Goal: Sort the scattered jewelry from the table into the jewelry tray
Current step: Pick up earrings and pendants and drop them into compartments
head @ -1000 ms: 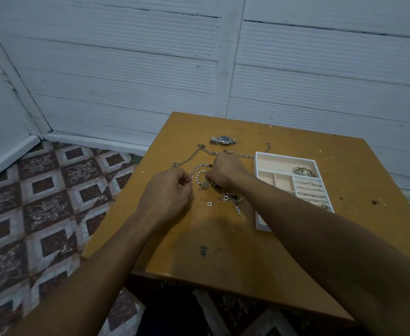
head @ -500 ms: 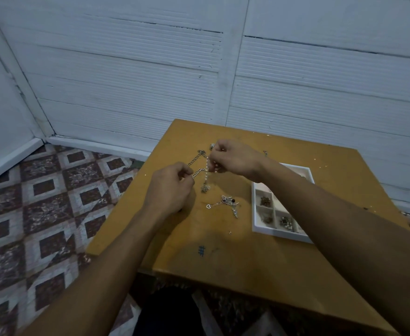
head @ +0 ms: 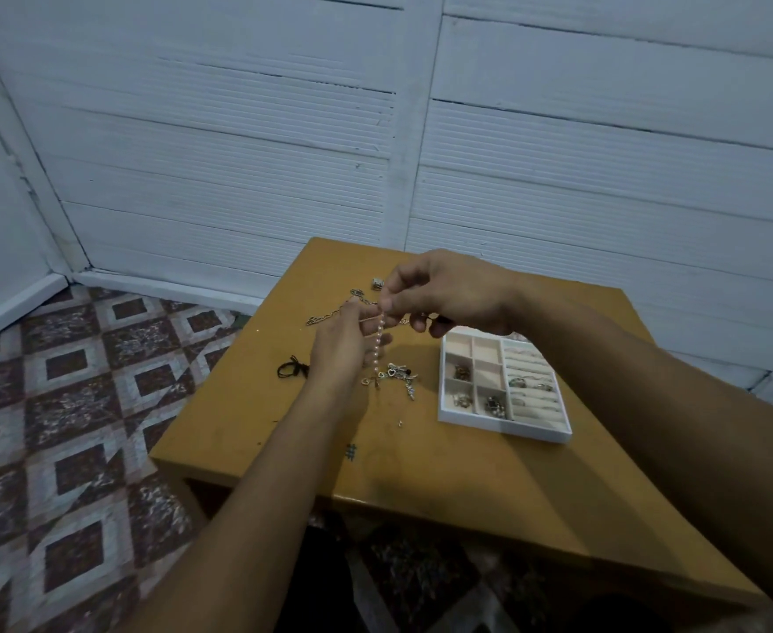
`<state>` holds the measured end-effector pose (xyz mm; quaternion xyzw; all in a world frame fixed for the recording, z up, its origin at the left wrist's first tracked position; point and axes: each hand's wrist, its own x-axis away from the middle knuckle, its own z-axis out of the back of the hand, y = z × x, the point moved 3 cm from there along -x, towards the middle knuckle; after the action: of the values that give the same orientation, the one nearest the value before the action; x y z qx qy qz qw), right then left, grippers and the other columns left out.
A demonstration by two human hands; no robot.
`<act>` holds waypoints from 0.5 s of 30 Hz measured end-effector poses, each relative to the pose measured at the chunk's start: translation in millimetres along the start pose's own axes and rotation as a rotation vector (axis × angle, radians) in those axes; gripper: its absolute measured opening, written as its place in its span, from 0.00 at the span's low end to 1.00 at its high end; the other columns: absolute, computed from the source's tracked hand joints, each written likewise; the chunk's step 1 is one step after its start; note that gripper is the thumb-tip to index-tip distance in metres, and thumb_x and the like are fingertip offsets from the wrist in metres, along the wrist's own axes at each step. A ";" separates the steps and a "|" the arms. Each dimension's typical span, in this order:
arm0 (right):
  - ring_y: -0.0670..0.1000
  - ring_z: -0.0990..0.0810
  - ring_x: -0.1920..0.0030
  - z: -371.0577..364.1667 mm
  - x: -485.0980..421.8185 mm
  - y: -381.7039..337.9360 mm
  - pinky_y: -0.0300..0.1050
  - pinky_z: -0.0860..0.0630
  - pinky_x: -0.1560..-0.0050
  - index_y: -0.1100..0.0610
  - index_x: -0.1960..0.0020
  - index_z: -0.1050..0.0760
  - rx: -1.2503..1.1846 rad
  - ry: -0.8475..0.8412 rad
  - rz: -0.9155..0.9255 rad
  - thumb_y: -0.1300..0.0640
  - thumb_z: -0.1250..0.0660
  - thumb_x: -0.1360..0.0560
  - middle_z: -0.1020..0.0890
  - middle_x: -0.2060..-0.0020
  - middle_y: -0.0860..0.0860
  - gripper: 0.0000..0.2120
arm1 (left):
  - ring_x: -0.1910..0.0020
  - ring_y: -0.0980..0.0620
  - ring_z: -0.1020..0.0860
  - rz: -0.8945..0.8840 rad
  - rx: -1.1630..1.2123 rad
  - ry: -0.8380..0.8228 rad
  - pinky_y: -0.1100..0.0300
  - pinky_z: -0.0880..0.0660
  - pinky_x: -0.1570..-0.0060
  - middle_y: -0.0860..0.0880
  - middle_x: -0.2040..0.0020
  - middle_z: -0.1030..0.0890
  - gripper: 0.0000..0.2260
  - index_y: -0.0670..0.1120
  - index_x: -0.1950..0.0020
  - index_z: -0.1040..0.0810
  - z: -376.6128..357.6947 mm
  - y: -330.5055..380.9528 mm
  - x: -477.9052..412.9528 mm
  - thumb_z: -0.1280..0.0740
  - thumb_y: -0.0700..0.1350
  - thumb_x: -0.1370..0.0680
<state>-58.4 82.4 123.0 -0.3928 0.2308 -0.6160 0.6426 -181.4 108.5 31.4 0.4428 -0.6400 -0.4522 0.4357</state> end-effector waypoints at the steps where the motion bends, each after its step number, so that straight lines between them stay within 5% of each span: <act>1: 0.44 0.25 0.68 0.3 6.3 -1.4 0.39 0.29 0.68 0.60 0.49 0.21 0.002 -0.033 -0.006 0.60 0.33 0.23 0.19 0.61 0.51 0.05 | 0.55 0.46 0.19 0.045 0.081 -0.030 0.51 0.24 0.51 0.44 0.55 0.16 0.20 0.42 0.48 0.21 -6.3 -2.5 6.2 0.47 0.53 0.17; 4: 0.45 0.24 0.67 0.1 22.4 -2.4 0.38 0.29 0.69 0.62 0.48 0.21 0.039 -0.098 -0.027 0.62 0.33 0.23 0.19 0.63 0.51 0.06 | 0.52 0.43 0.19 0.153 0.266 -0.145 0.50 0.25 0.49 0.42 0.55 0.18 0.25 0.40 0.43 0.21 -20.3 -17.0 22.3 0.49 0.57 0.17; 7: 0.46 0.24 0.66 -0.8 33.6 1.2 0.38 0.28 0.69 0.64 0.45 0.23 0.086 -0.106 -0.069 0.64 0.34 0.23 0.20 0.65 0.50 0.08 | 0.51 0.41 0.19 0.251 0.375 -0.239 0.52 0.22 0.52 0.40 0.53 0.17 0.28 0.41 0.50 0.19 -30.6 -31.0 39.9 0.48 0.61 0.19; 15: 0.48 0.22 0.67 4.3 50.1 14.7 0.40 0.23 0.67 0.67 0.47 0.23 0.139 -0.101 -0.173 0.68 0.32 0.25 0.17 0.61 0.55 0.08 | 0.51 0.43 0.17 0.449 0.516 -0.276 0.52 0.21 0.50 0.38 0.47 0.17 0.30 0.37 0.42 0.22 -41.9 -53.9 71.3 0.48 0.61 0.19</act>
<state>-39.3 33.6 123.3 -0.3962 0.1199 -0.6632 0.6235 -148.3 21.2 -0.6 0.3214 -0.8670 -0.2243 0.3077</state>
